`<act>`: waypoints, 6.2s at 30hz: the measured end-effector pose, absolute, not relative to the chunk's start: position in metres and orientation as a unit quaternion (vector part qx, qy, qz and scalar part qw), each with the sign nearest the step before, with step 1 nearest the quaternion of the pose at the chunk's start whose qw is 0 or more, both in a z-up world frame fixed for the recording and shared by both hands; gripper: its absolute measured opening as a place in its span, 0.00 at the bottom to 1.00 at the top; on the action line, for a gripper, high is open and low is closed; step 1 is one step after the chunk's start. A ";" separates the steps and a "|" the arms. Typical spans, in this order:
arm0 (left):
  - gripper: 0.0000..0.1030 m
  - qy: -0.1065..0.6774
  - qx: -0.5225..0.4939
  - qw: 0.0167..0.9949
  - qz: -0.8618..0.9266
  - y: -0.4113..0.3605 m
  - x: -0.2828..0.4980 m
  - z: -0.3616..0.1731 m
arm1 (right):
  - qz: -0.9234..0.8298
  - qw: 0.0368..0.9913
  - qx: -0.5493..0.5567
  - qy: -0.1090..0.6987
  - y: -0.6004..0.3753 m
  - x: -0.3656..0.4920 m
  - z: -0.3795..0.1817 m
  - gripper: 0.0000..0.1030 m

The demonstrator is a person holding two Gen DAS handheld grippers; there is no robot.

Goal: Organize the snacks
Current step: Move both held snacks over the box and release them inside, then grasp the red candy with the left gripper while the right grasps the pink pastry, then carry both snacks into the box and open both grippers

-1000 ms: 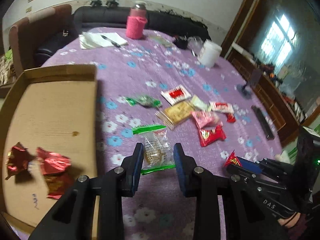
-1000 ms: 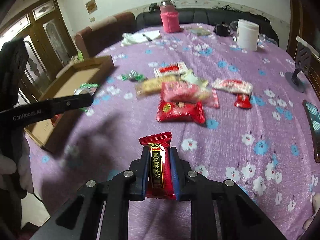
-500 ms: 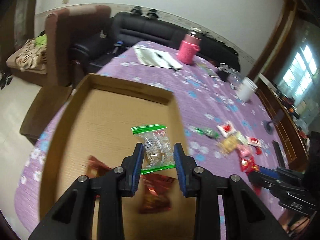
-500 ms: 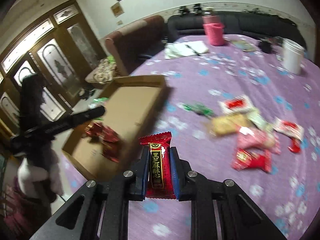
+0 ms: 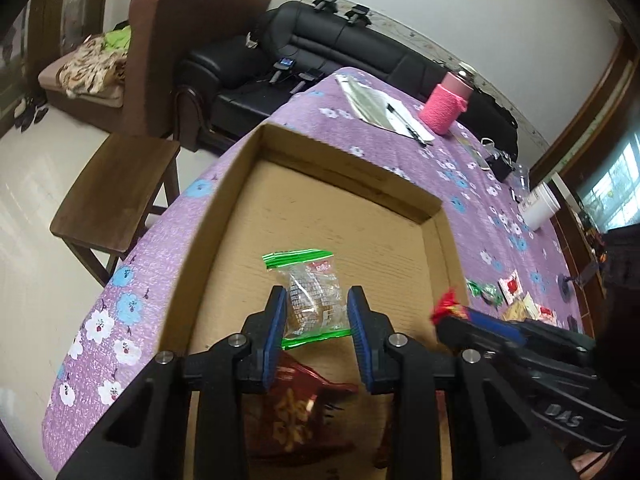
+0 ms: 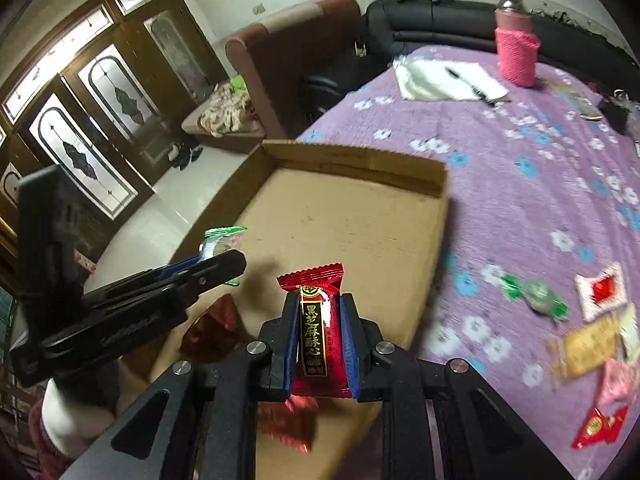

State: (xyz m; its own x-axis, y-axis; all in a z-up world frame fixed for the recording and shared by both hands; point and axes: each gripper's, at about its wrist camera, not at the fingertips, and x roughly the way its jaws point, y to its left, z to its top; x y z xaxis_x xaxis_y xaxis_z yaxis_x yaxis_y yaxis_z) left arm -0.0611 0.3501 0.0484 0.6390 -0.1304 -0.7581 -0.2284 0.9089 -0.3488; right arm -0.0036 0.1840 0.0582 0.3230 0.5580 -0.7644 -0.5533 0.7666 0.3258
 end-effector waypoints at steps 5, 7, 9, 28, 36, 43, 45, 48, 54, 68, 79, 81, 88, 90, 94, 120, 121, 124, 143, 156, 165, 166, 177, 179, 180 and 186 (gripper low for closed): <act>0.32 0.413 -0.232 0.881 0.014 0.356 -0.066 0.050 | 0.340 0.806 -0.017 0.484 0.203 0.004 0.045 0.21; 0.39 0.406 -0.238 0.882 0.012 0.358 -0.071 0.054 | 0.342 0.806 -0.018 0.483 0.206 0.004 0.043 0.22; 0.45 0.397 -0.247 0.884 0.013 0.359 -0.076 0.059 | 0.344 0.804 -0.013 0.485 0.207 0.005 0.042 0.22; 0.75 0.367 -0.223 0.899 -0.086 0.262 -0.094 0.115 | 0.231 0.884 0.096 0.395 -0.024 -0.033 0.094 0.45; 0.75 0.414 -0.181 0.881 -0.142 0.176 -0.068 0.093 | 0.170 0.870 0.155 0.435 -0.114 -0.036 0.050 0.46; 0.75 0.435 -0.155 0.874 -0.151 0.145 -0.068 0.083 | 0.178 0.874 0.129 0.434 -0.095 -0.017 0.033 0.46; 0.75 0.436 -0.159 0.873 -0.149 0.147 -0.069 0.081 | 0.171 0.871 0.123 0.443 -0.092 -0.013 0.025 0.46; 0.75 0.438 -0.167 0.872 -0.145 0.153 -0.071 0.078 | 0.205 0.847 0.150 0.467 -0.089 -0.012 0.015 0.46; 0.75 0.442 -0.167 0.867 -0.156 0.153 -0.076 0.071 | 0.348 0.778 0.220 0.474 -0.082 -0.034 0.020 0.47; 0.74 0.454 -0.026 0.861 -0.227 0.087 -0.097 0.049 | 0.228 0.850 0.103 0.463 -0.084 0.029 0.025 0.53; 0.74 0.451 0.019 0.860 -0.238 0.074 -0.091 0.039 | 0.220 0.837 0.136 0.482 -0.115 -0.025 0.035 0.53; 0.74 0.450 0.033 0.859 -0.241 0.069 -0.086 0.036 | 0.217 0.837 0.165 0.474 -0.129 -0.041 0.040 0.53; 0.33 0.471 0.022 0.852 -0.230 0.065 -0.071 0.015 | 0.215 0.807 0.207 0.510 -0.121 -0.058 0.023 0.54; 0.33 0.473 0.005 0.850 -0.232 0.069 -0.074 0.016 | 0.199 0.810 0.198 0.515 -0.112 -0.051 0.019 0.54; 0.34 0.477 0.003 0.851 -0.220 0.068 -0.077 0.015 | 0.175 0.825 0.152 0.516 -0.091 -0.038 0.017 0.54; 0.18 0.410 -0.106 0.894 -0.148 0.140 -0.114 0.065 | 0.195 0.869 0.079 0.448 -0.067 -0.079 0.050 0.28; 0.18 0.404 -0.114 0.897 -0.137 0.153 -0.118 0.069 | 0.200 0.869 0.076 0.446 -0.061 -0.081 0.053 0.28; 0.18 0.388 -0.129 0.907 -0.105 0.186 -0.126 0.079 | 0.216 0.869 0.067 0.440 -0.044 -0.084 0.061 0.28; 0.18 0.403 -0.192 0.895 0.018 0.291 -0.148 0.050 | 0.333 0.830 -0.002 0.447 0.099 -0.090 0.069 0.28; 0.23 0.399 -0.208 0.893 0.018 0.307 -0.152 0.043 | 0.316 0.830 -0.034 0.458 0.155 -0.057 0.054 0.28; 0.45 0.374 -0.212 0.903 0.009 0.311 -0.159 0.057 | 0.289 0.838 -0.052 0.460 0.176 -0.027 0.045 0.29; 0.47 0.371 -0.213 0.904 0.010 0.313 -0.160 0.059 | 0.287 0.840 -0.054 0.457 0.178 -0.025 0.045 0.29; 0.66 0.370 -0.229 0.900 0.037 0.322 -0.163 0.062 | 0.287 0.848 -0.034 0.444 0.172 -0.024 0.052 0.46; 0.74 0.373 -0.221 0.900 0.050 0.317 -0.161 0.064 | 0.287 0.852 -0.027 0.437 0.164 -0.027 0.057 0.46; 0.76 0.375 -0.217 0.900 0.056 0.315 -0.159 0.066 | 0.287 0.854 -0.024 0.433 0.159 -0.029 0.060 0.47; 0.78 0.379 -0.182 0.905 0.063 0.291 -0.156 0.074 | 0.272 0.866 0.003 0.419 0.120 -0.038 0.069 0.53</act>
